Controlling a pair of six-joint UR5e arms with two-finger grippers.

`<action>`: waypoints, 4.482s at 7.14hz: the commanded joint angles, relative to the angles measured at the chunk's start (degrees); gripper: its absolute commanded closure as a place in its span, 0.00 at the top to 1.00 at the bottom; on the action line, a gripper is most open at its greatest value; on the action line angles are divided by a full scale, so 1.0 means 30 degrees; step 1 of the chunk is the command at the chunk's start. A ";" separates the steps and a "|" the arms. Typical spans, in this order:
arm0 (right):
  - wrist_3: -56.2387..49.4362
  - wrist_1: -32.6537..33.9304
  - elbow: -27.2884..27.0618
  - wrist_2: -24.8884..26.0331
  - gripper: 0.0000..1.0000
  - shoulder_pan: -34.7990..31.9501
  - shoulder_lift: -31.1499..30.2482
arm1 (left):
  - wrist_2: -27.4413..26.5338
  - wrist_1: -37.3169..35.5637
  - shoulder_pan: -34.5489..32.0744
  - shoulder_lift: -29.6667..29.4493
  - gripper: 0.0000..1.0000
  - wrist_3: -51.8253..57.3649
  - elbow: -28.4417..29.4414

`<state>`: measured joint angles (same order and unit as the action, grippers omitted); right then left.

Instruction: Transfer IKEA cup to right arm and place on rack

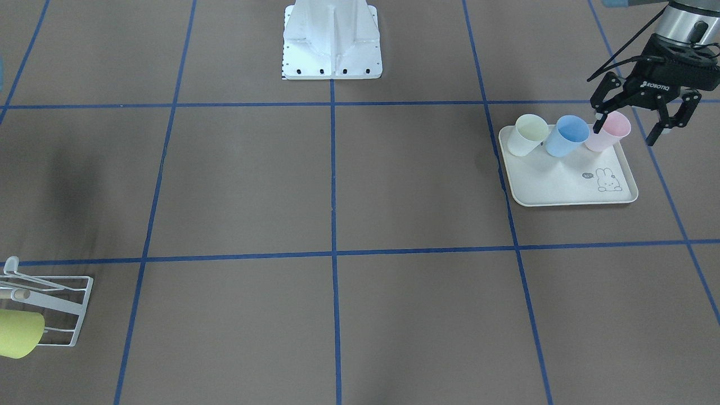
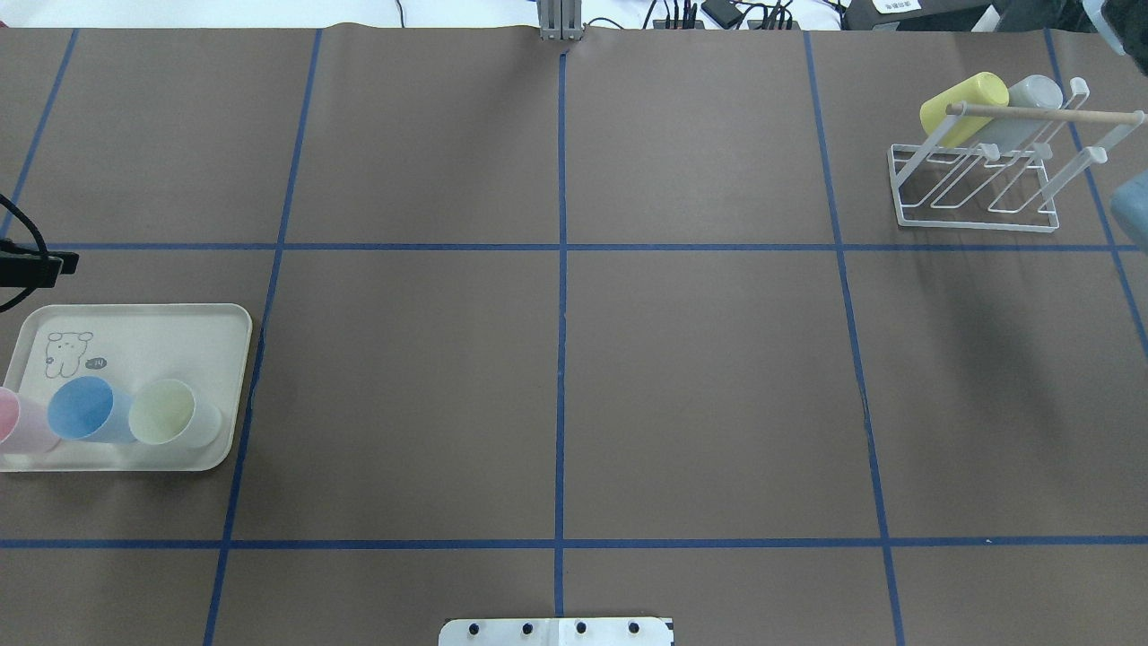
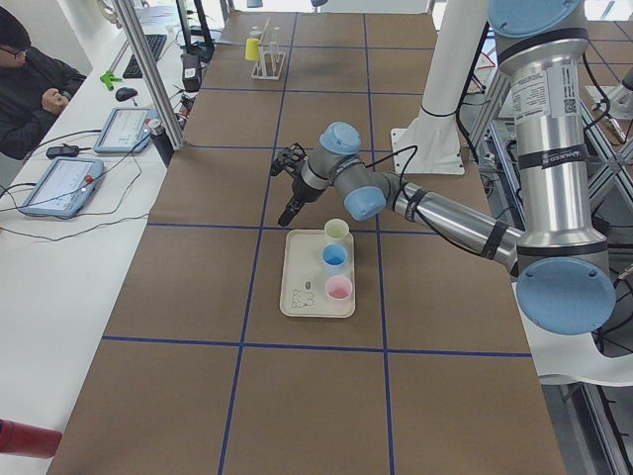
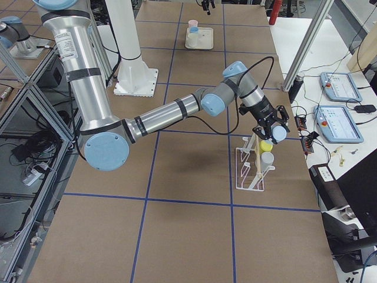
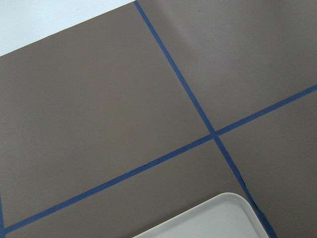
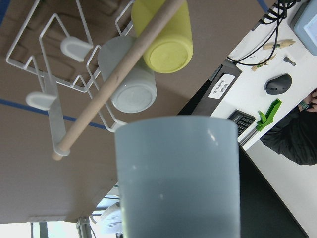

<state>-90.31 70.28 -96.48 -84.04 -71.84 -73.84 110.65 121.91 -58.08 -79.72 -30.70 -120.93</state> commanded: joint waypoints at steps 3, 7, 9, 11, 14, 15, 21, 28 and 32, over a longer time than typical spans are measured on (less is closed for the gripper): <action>-0.1099 -0.5345 0.5520 0.1208 0.00 -0.0018 0.0384 | 0.0002 0.0026 0.0025 0.0000 1.00 -0.0050 0.0056; -0.0923 -0.5352 0.5615 0.2375 0.00 0.0623 0.0209 | 0.0002 0.0026 0.0025 0.0000 1.00 -0.0050 0.0085; -0.0865 -0.5352 0.5732 0.3197 0.00 0.1297 0.0121 | 0.0002 0.0026 0.0025 0.0000 1.00 -0.0050 0.0085; -0.0864 -0.5352 0.6081 0.4105 0.00 0.1797 0.0063 | 0.0002 0.0026 0.0054 0.0000 1.00 -0.0050 0.0115; -0.0894 -0.5381 0.6319 0.4312 0.00 0.1886 -0.0084 | 0.0002 0.0026 0.0054 0.0000 1.00 -0.0050 0.0144; -0.0865 -0.5381 0.6377 0.4923 0.00 0.2176 -0.0171 | 0.0002 0.0026 0.0054 0.0000 1.00 -0.0050 0.0173; -0.0835 -0.5381 0.6465 0.5748 0.03 0.2736 -0.0288 | 0.0002 0.0026 0.0084 -0.0029 1.00 0.0038 0.0378; -0.1067 -0.5323 0.6465 0.6599 0.23 0.3292 -0.0377 | 0.0002 0.0056 0.0084 -0.0059 1.00 0.0067 0.0349; -0.0952 -0.5411 0.6466 0.6481 0.98 0.3322 -0.0377 | 0.0031 0.0056 0.0084 -0.0088 1.00 0.0067 0.0349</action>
<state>-93.17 54.10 -76.92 -64.59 -61.88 -74.97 110.67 122.08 -57.83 -79.92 -30.50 -119.93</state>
